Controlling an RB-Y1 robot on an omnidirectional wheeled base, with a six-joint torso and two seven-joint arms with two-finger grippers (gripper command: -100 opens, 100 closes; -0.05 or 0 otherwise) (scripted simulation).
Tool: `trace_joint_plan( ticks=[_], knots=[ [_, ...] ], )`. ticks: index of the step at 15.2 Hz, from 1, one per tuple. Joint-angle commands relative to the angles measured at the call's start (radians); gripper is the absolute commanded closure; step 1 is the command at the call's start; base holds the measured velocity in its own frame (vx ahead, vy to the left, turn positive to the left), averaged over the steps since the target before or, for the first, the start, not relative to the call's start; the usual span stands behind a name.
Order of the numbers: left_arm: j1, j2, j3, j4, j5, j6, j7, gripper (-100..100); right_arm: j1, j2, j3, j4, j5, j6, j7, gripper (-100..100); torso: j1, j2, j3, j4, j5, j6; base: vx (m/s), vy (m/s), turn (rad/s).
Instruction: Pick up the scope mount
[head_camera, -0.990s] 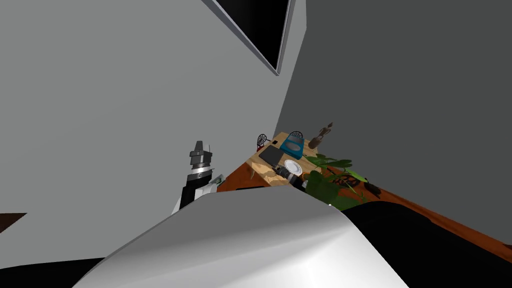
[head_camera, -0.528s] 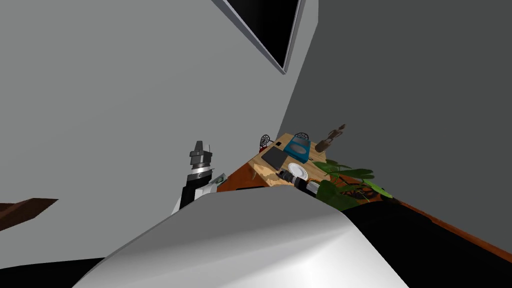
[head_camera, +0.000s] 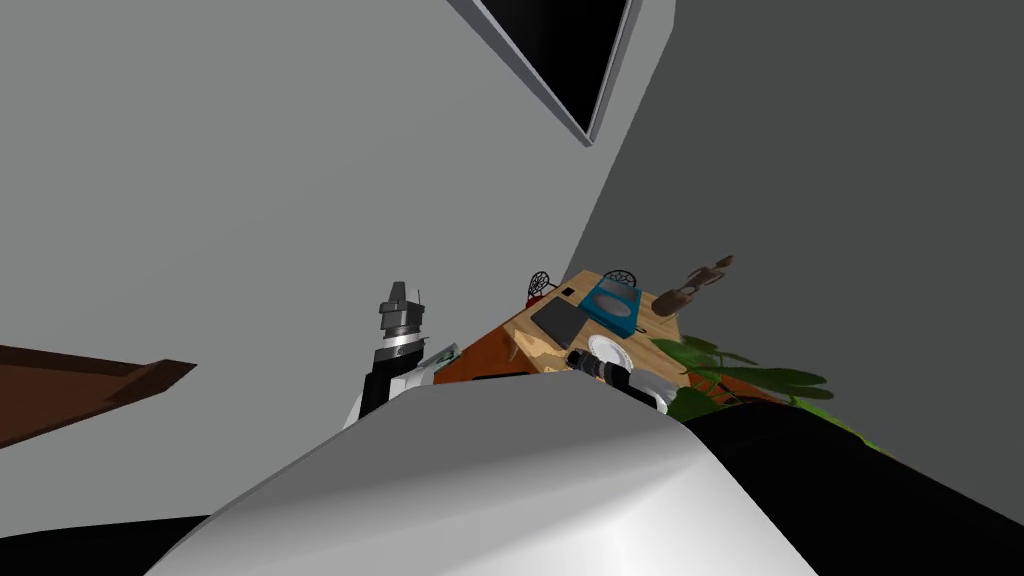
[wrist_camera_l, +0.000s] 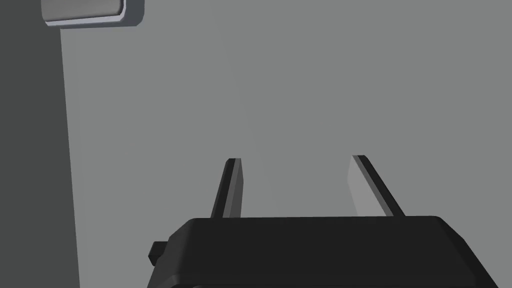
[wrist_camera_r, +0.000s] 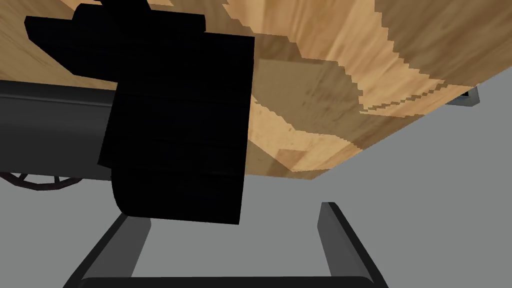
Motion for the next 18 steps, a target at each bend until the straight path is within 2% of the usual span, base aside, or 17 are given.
trace_joint_plan(
  ticks=[1,2,3,5,6,9,13,14,15,18],
  knots=[
    [0.000,0.000,0.000,0.000,0.000,0.000,0.000,0,-0.006,-0.040,0.015,0.025,0.017,0.004,0.003,-100,0.000,0.000,0.000,0.000,0.000,0.000,0.018,0.040,0.096],
    [0.000,0.000,0.000,0.000,0.000,0.000,0.000,0,-0.006,-0.068,0.033,0.053,0.036,0.005,0.014,-100,-0.001,0.000,0.000,0.000,0.001,0.000,0.013,0.042,0.122],
    [0.000,0.000,0.000,0.000,0.000,0.000,0.000,0,-0.006,-0.068,0.033,0.053,0.036,0.005,0.014,-100,-0.003,-0.001,0.000,0.000,0.002,-0.001,0.009,0.041,0.116],
    [0.000,0.000,0.000,0.000,0.000,0.000,0.000,0,-0.007,-0.116,0.068,0.102,0.071,0.005,0.033,-100,-0.006,-0.002,-0.001,0.001,0.004,-0.002,0.000,0.051,0.169],
    [0.000,0.000,0.000,0.000,0.000,0.000,0.000,0,-0.007,-0.116,0.068,0.102,0.071,0.005,0.033,-100,-0.006,-0.002,-0.001,0.001,0.004,-0.003,0.001,0.051,0.144],
    [0.000,0.000,0.000,0.000,0.000,0.000,0.000,0,-0.006,-0.171,0.114,0.160,0.114,0.005,0.058,-100,-0.007,-0.002,-0.001,0.001,0.006,-0.002,-0.010,0.074,0.154],
    [0.000,0.000,0.000,0.000,0.000,0.000,0.000,0,-0.011,-0.219,0.154,0.209,0.153,0.005,0.081,-100,-0.006,-0.002,-0.001,0.001,0.007,-0.002,0.003,0.094,0.157],
    [0.000,0.000,0.000,0.000,0.000,0.000,0.000,0,-0.010,-0.201,0.143,0.197,0.142,0.005,0.075,-100,-0.006,-0.002,-0.001,0.001,0.007,-0.002,0.011,0.051,0.053],
    [0.000,0.000,0.000,0.000,0.000,0.000,0.000,0,-0.017,-0.173,0.152,0.214,0.150,0.020,0.085,-100,-0.007,-0.002,-0.001,0.001,0.007,-0.002,0.002,0.011,0.062],
    [0.000,0.000,0.000,0.000,0.000,0.000,0.000,0,-0.025,-0.135,0.160,0.233,0.155,0.037,0.096,-100,-0.013,-0.001,0.000,0.001,0.005,-0.002,-0.002,-0.022,0.080]
  ],
)
